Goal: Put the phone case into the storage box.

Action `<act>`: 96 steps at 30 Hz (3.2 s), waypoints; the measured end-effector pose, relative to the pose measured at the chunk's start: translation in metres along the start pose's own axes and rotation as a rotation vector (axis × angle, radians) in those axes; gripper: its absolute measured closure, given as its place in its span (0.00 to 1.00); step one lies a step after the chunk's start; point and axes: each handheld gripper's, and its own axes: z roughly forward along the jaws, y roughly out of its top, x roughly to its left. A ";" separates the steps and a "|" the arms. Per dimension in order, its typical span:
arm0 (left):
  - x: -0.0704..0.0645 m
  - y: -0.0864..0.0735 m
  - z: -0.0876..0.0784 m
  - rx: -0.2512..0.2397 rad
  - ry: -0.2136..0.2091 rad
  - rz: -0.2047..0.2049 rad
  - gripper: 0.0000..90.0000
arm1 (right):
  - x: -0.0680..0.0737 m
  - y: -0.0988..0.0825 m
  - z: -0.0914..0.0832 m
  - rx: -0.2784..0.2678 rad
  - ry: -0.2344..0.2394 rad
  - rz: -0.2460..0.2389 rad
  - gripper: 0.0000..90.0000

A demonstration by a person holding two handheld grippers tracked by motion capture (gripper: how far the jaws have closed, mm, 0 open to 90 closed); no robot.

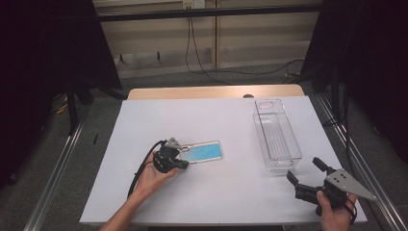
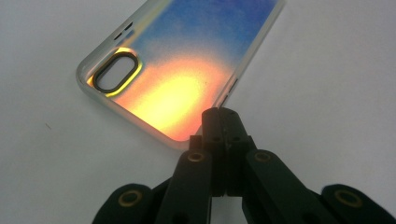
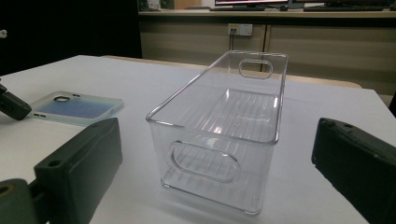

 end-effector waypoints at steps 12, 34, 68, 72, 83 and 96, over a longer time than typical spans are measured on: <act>0.004 0.000 0.000 -0.004 0.009 -0.006 1.00 | 0.000 0.000 0.000 0.001 0.001 -0.002 0.01; 0.009 0.007 0.004 -0.016 0.056 -0.040 1.00 | 0.000 0.000 0.000 -0.004 -0.001 -0.006 0.02; 0.022 0.022 0.011 -0.008 0.126 -0.046 1.00 | 0.000 0.000 0.000 -0.004 0.000 -0.002 0.02; 0.023 0.023 0.011 -0.007 0.132 -0.048 1.00 | 0.000 0.000 0.000 -0.002 0.001 -0.004 0.02; 0.027 0.029 0.015 -0.006 0.146 -0.060 1.00 | 0.000 0.000 0.000 -0.003 0.002 -0.001 0.02; 0.032 0.035 0.019 -0.011 0.155 -0.071 1.00 | 0.000 0.000 0.000 -0.002 0.003 -0.003 0.02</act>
